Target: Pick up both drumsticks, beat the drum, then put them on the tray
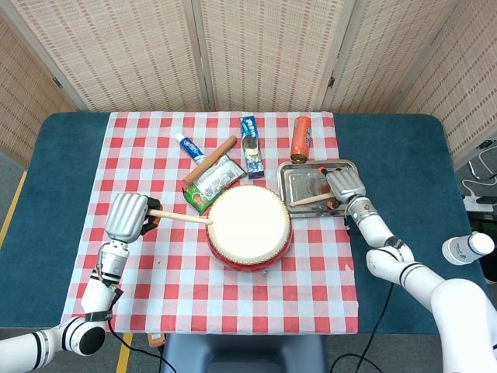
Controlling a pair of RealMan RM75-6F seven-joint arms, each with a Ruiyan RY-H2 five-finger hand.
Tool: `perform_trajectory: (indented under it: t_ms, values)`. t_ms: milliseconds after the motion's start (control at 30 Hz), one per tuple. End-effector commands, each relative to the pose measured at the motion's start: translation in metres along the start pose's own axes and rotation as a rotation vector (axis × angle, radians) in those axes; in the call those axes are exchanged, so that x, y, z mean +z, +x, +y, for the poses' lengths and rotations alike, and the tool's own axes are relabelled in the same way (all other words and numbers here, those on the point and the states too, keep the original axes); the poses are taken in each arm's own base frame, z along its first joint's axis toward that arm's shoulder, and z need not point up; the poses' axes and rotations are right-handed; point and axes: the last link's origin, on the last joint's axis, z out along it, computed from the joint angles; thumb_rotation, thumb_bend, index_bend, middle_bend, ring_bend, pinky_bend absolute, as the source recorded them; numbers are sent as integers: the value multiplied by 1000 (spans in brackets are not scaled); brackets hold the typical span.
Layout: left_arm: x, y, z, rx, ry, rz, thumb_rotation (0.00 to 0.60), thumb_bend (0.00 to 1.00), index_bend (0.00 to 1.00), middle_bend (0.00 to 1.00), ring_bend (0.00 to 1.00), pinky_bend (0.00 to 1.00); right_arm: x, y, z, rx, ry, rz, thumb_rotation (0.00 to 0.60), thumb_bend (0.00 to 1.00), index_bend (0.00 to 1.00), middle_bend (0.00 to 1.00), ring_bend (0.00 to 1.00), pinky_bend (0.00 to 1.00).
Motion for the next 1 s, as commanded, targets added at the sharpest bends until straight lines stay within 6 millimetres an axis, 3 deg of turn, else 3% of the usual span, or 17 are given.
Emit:
perform_trajectory:
  t_ms: [33,233,567,767,1000]
  values:
    - [0,1,2,0,-4,2,600,827,968,1000,1000,1000,-5,16,3,18,7,51,600,157,83,274,168,409]
    - [2,2,9,2,-21,10,600,827,968,1000,1000,1000,-30,51,-5,62,83,168,600,156,134,268,169,407]
    - [5,1,35,7,-75,11,600,824,962,1000,999,1000,-103,115,-30,311,203,233,600,156,322,346,265,445]
    - [10,-2,58,35,-116,11,600,822,959,1000,996,1000,-128,126,-45,422,249,212,600,156,387,405,309,455]
    - [19,-11,74,123,-112,-18,600,821,955,1000,991,1000,-142,125,-66,545,297,80,600,157,421,419,316,473]
